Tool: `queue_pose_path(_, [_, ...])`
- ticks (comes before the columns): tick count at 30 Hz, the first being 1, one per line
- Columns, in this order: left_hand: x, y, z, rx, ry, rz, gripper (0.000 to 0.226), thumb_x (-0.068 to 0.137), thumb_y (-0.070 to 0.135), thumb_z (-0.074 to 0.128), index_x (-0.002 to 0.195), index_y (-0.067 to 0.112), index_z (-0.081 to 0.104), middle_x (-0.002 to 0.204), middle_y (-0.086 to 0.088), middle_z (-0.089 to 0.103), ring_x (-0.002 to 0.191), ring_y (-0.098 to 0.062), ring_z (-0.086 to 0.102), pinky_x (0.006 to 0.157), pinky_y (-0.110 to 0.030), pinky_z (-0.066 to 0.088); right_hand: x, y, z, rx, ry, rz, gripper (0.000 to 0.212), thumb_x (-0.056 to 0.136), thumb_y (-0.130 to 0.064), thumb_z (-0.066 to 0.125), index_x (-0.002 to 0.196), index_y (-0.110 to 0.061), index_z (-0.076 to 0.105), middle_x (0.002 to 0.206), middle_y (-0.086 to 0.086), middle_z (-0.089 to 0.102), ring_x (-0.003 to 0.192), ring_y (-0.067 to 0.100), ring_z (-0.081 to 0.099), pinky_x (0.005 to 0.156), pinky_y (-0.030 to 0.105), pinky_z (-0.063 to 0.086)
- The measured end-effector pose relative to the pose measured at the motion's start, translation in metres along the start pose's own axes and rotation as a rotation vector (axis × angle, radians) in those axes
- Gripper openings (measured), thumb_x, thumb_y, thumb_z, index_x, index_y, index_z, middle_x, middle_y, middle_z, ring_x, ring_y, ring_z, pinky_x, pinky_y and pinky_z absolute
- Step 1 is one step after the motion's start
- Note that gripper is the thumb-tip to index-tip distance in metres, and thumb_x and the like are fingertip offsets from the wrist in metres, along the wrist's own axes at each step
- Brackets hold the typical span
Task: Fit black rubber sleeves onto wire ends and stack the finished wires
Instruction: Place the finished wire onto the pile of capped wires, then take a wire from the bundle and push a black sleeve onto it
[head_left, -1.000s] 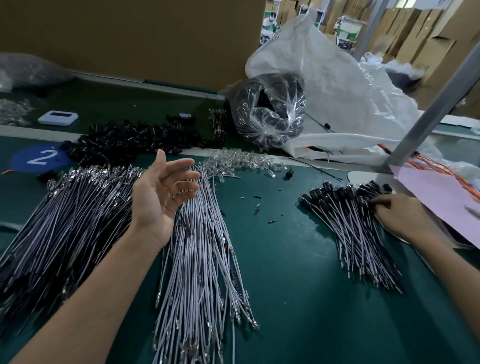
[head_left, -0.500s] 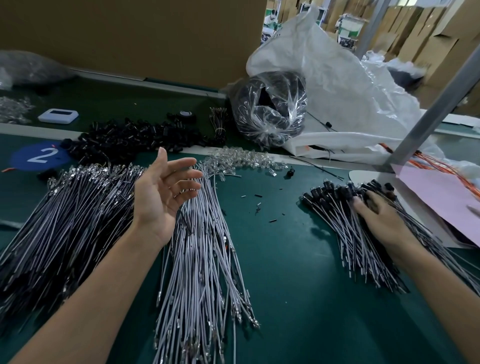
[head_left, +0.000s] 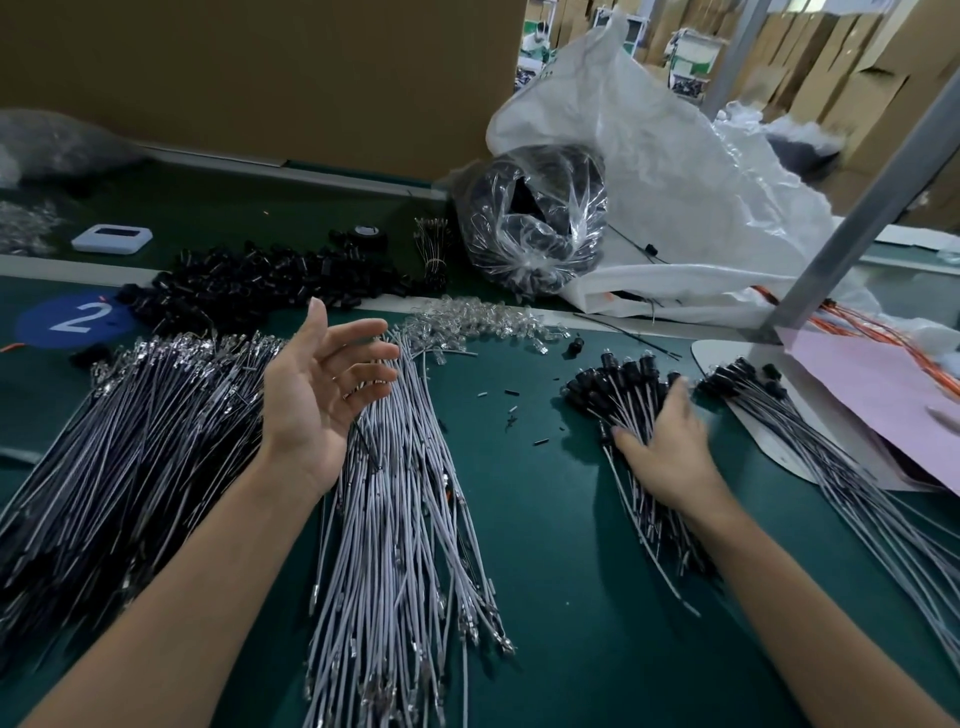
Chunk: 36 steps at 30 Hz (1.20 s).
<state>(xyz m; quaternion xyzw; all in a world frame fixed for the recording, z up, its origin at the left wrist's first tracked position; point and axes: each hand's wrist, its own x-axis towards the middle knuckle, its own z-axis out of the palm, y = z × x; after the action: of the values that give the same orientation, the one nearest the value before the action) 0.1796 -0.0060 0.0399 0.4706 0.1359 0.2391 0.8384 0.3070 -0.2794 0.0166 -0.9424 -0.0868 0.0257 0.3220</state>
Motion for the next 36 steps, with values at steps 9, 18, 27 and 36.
queue_pose_path(9, [-0.001, 0.002, -0.001, -0.030, 0.005, -0.004, 0.054, 0.097, 0.052, 0.043, 0.081, 0.015, 0.079, 0.079, -0.006, 0.074, 0.066, -0.017, 0.067, 0.064, -0.025, 0.056, -0.037, -0.006, -0.020, 0.009, -0.209, -0.001, 0.129, 0.066, -0.068, 0.070, 0.151, -0.035, -0.022, 0.159, -0.006, -0.029, 0.148, 0.025, -0.015, 0.117, 0.055, 0.003])
queue_pose_path(18, [-0.001, 0.001, -0.001, -0.018, 0.000, -0.004, 0.051, 0.097, 0.051, 0.043, 0.093, 0.010, 0.072, 0.079, -0.006, 0.073, 0.064, -0.017, 0.066, 0.065, -0.026, 0.054, -0.069, -0.001, 0.005, -0.483, 0.323, -0.384, 0.014, 0.077, -0.025, 0.079, 0.078, -0.016, 0.068, 0.143, 0.017, 0.047, 0.136, 0.031, 0.023, 0.107, 0.048, 0.021])
queue_pose_path(27, [-0.002, 0.004, -0.002, -0.045, 0.040, -0.001, 0.053, 0.098, 0.051, 0.043, 0.089, 0.010, 0.075, 0.079, -0.008, 0.073, 0.064, -0.019, 0.066, 0.064, -0.027, 0.055, -0.036, -0.031, 0.005, -0.687, 0.293, -0.237, 0.014, 0.089, -0.022, 0.064, 0.094, -0.010, 0.068, 0.138, 0.011, 0.045, 0.128, 0.031, 0.030, 0.102, 0.041, 0.029])
queue_pose_path(36, [-0.002, 0.005, -0.001, -0.058, 0.111, 0.066, 0.051, 0.100, 0.047, 0.042, 0.085, 0.010, 0.073, 0.071, -0.005, 0.072, 0.058, -0.015, 0.065, 0.058, -0.023, 0.054, -0.045, -0.119, 0.051, -0.057, -0.048, -0.441, 0.022, 0.091, -0.034, 0.066, 0.085, -0.014, 0.074, 0.080, 0.000, 0.072, 0.073, 0.015, 0.062, 0.073, 0.028, 0.050])
